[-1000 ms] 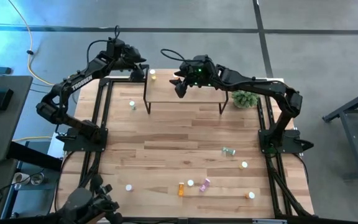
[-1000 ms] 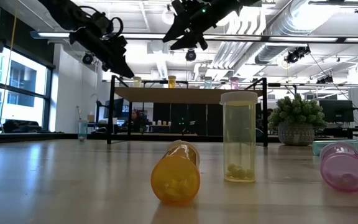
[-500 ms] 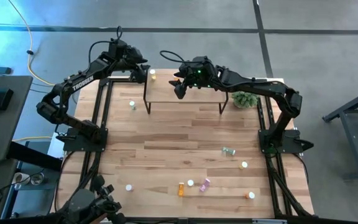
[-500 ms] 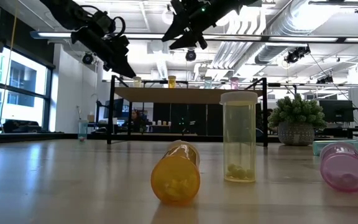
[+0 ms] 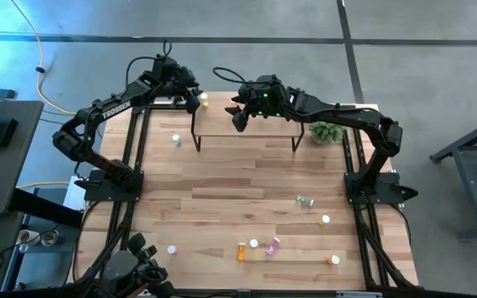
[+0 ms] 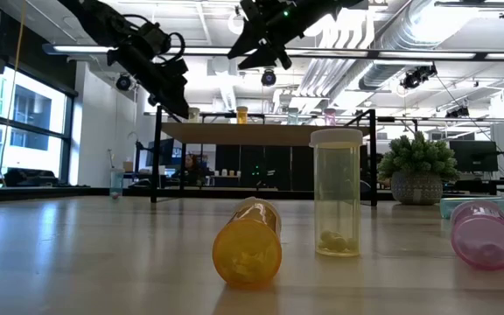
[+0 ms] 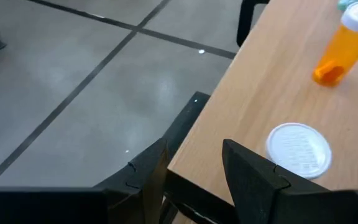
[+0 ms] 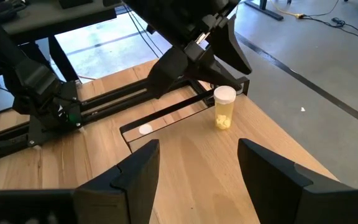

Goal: Pick and place medicine bottles onto shelf by color
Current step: Adjust the yellow pill bottle

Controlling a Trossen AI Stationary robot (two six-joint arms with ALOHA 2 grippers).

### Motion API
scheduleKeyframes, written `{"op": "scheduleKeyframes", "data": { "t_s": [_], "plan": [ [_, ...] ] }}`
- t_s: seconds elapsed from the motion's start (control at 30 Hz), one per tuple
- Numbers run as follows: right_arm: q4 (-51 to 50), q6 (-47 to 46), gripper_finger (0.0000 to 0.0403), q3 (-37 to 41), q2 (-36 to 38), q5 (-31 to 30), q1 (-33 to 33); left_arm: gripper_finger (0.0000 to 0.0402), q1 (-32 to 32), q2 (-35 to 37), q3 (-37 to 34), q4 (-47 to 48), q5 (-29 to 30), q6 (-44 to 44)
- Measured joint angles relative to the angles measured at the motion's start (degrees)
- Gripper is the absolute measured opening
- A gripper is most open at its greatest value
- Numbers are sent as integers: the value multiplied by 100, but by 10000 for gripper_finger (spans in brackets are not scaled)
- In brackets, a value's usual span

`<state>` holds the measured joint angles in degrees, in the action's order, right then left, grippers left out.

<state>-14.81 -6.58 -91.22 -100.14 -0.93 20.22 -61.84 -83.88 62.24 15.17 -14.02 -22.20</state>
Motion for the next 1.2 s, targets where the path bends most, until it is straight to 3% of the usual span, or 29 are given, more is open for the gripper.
{"op": "scheduleKeyframes", "data": {
  "t_s": [0.33, 0.7, 1.2],
  "plan": [
    [0, -1, 208, 0, 0, 0, -12, 145, 61, 0, 0, 7, -396, -52],
    [0, 1, 208, 0, -2, 0, 3, 145, 83, 0, 0, 46, -27, -133],
    [7, -92, 208, 0, -2, 0, 3, 145, 83, 0, 0, 326, -95, -248]
  ]
}}
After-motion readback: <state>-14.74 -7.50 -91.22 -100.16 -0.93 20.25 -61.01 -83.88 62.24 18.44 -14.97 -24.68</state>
